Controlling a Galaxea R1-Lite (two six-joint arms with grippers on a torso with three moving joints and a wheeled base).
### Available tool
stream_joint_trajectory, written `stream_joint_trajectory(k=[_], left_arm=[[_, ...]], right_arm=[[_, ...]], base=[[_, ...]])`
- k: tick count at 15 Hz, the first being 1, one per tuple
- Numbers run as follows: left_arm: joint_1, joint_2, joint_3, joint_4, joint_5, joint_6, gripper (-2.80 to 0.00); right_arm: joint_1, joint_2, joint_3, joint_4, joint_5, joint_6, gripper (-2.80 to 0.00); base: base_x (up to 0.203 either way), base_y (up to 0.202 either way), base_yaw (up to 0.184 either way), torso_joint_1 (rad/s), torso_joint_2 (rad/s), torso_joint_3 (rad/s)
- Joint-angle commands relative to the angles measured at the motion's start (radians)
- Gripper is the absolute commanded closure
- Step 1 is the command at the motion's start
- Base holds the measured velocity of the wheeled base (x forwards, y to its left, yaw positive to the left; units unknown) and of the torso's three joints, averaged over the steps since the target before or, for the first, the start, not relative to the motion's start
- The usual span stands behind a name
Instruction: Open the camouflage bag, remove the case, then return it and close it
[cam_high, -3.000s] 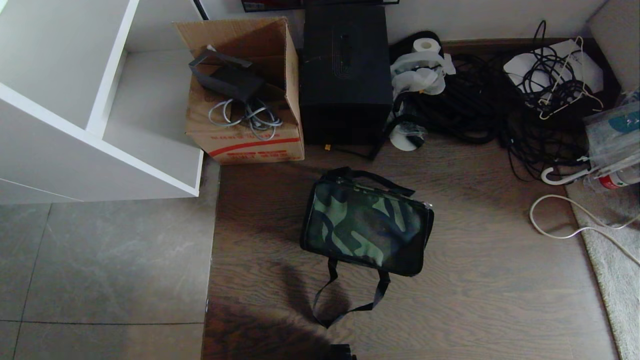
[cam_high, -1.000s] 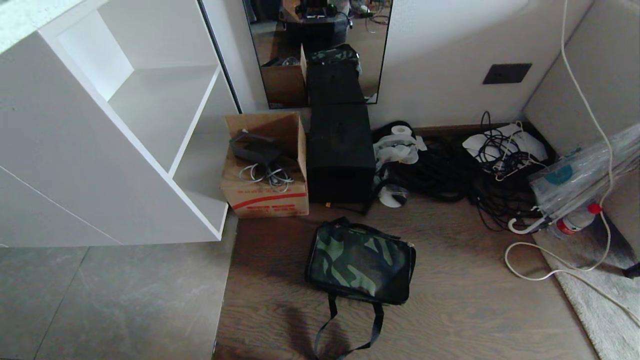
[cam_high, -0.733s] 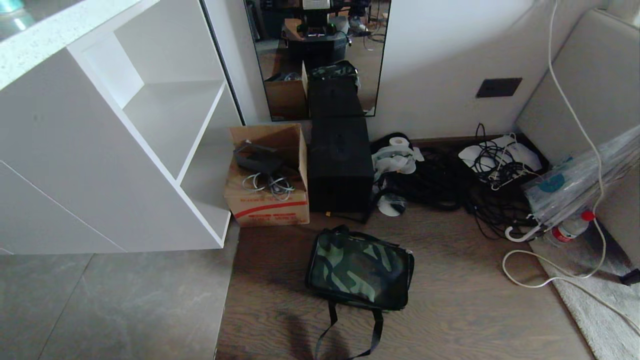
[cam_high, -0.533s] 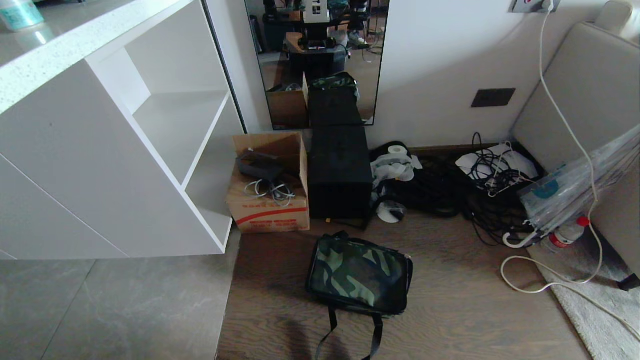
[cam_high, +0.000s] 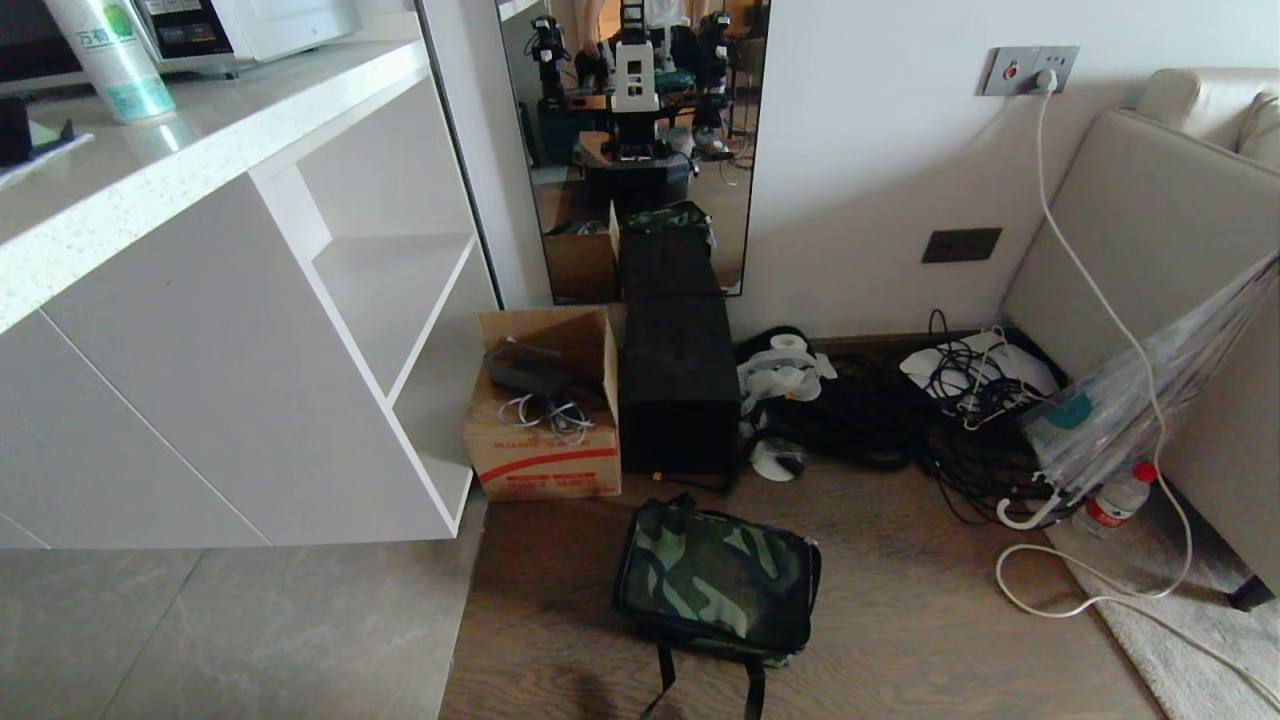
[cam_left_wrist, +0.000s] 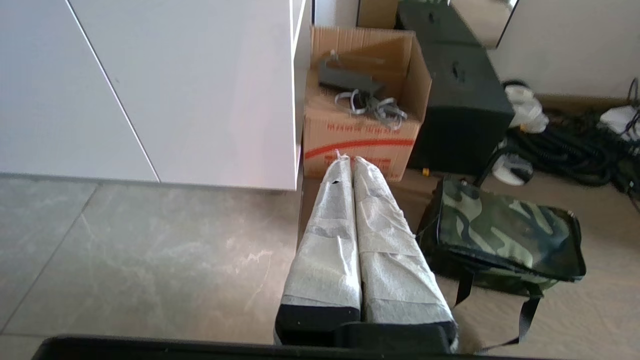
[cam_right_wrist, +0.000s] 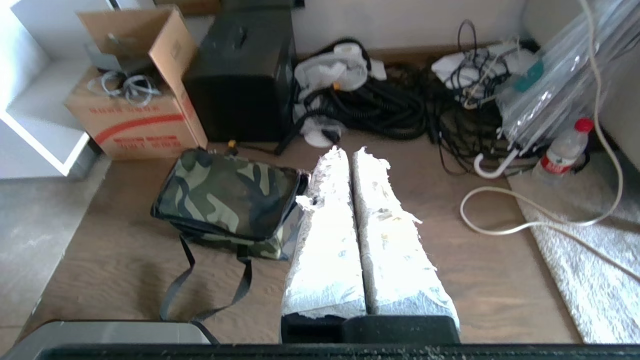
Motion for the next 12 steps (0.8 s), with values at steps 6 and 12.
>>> stream_joint_trajectory(k=[6,12], left_arm=[[0.000,-0.002,0.009,0.000,0.000,0.000,0.00],[0.000,-0.002,0.010,0.000,0.000,0.000,0.00]], right_arm=[[0.000,0.002,0.001,0.000,0.001,0.000,0.00],[0.000,0.002,0.002,0.000,0.000,-0.001,0.00]], base=[[0.000,0.000,0.000,0.003,0.00,0.200],[0.000,0.000,0.000,0.000,0.00,0.199]])
